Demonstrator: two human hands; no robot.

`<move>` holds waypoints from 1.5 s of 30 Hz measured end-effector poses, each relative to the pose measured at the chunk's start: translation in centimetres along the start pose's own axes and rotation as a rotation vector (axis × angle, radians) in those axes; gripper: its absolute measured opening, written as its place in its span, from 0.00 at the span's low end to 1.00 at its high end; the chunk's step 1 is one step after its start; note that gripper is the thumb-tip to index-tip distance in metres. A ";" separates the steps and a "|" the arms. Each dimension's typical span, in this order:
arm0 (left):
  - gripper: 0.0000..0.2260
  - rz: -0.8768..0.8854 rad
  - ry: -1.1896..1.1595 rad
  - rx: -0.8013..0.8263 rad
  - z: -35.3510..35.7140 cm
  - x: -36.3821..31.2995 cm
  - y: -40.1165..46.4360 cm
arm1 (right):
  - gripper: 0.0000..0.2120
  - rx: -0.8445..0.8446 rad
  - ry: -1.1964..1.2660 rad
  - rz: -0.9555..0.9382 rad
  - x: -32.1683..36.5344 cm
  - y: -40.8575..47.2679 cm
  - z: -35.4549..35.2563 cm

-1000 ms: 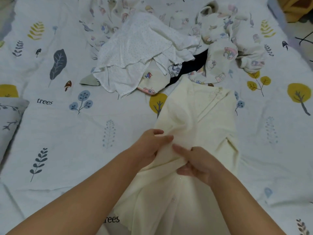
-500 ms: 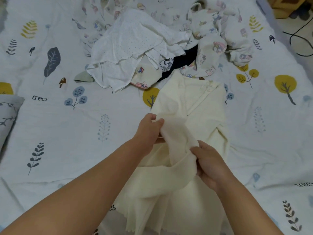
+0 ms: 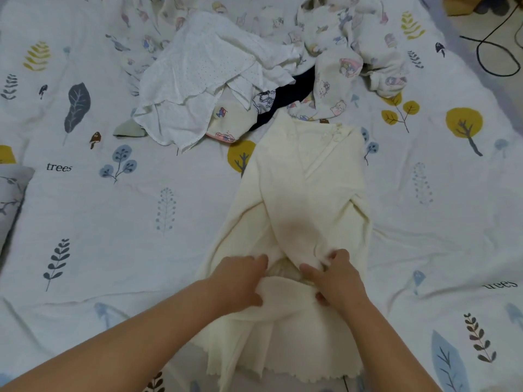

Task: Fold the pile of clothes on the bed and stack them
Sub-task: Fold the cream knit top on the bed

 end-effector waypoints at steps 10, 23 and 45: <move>0.11 0.275 -0.616 0.559 3.6 -5.4 -3.6 | 0.13 -0.101 0.303 -0.040 -2.9 -0.8 -0.1; 0.06 -0.109 -1.696 -0.525 -3.4 -2.5 4.3 | 0.07 0.126 0.246 -0.218 -2.9 -1.9 -1.5; 0.13 -0.285 -0.552 -0.684 -12.0 4.2 11.5 | 0.14 -0.100 -0.283 -0.346 12.3 11.0 -4.4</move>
Point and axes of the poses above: each hand's wrist, its own y-axis towards the middle knuckle, its own z-axis out of the palm, x = y × z, the point moved 2 cm from there along y, towards the middle knuckle, and after that the axes turned 8 degrees about x, right-handed, at the moved point
